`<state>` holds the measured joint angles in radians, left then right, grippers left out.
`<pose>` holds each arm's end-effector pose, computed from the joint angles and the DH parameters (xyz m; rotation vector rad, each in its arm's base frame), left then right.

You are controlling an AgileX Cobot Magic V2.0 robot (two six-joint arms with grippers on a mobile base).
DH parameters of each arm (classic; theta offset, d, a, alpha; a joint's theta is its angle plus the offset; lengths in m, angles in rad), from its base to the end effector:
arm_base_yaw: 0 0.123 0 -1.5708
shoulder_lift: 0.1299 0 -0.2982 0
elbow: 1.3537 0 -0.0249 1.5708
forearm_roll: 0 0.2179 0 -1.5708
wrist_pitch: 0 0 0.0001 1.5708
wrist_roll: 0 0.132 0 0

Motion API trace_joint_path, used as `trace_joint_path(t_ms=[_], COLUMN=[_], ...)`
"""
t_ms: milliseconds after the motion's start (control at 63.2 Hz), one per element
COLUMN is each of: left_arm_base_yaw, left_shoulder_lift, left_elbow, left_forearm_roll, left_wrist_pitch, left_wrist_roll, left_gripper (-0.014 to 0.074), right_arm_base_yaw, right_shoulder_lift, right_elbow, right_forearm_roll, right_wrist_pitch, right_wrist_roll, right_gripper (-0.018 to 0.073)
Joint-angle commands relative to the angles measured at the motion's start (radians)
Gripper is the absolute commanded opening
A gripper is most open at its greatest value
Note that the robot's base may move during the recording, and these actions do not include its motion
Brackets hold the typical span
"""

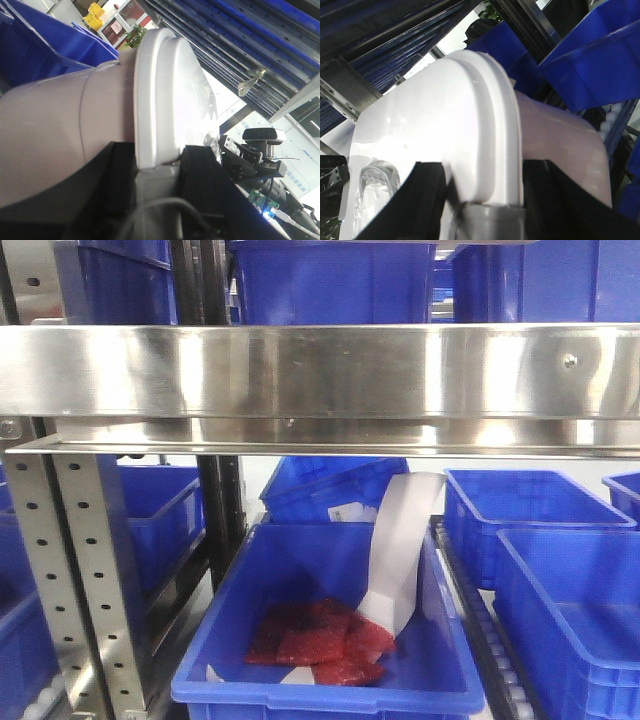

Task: Grab white bin and place on right shelf
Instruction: 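Raise the bin with both grippers over the upper shelf edge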

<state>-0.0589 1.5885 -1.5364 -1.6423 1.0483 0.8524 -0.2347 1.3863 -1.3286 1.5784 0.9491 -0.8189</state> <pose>0.3189 -0.1331 0.4610 0.3210 1.6485 -1.4424 0.2949 0.0399 0.4552 0.0146 1.6638 1.1276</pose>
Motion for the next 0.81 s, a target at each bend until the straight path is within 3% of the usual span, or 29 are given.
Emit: trace_joint_path(t_ms=[0,791], left_arm_base_yaw=[-0.067,-0.067], left_shoulder_lift=[-0.051,-0.051], left_elbow=[-0.038,-0.038], left_forearm_roll=[-0.082,-0.084], left_wrist_pitch=[0.253,0.253], left_wrist_roll=[0.013,0.013], left_gripper=[-0.0118,-0.0118], right_arm_base_yaw=[0.05,0.05], right_shoulder_lift=[-0.051,-0.051], right_elbow=[-0.031,-0.031], right_forearm_roll=[0.11,0.11], right_wrist_pitch=[0.314,0.314], right_wrist_roll=[-0.004,-0.004], right_gripper=[0.0057,0.0057])
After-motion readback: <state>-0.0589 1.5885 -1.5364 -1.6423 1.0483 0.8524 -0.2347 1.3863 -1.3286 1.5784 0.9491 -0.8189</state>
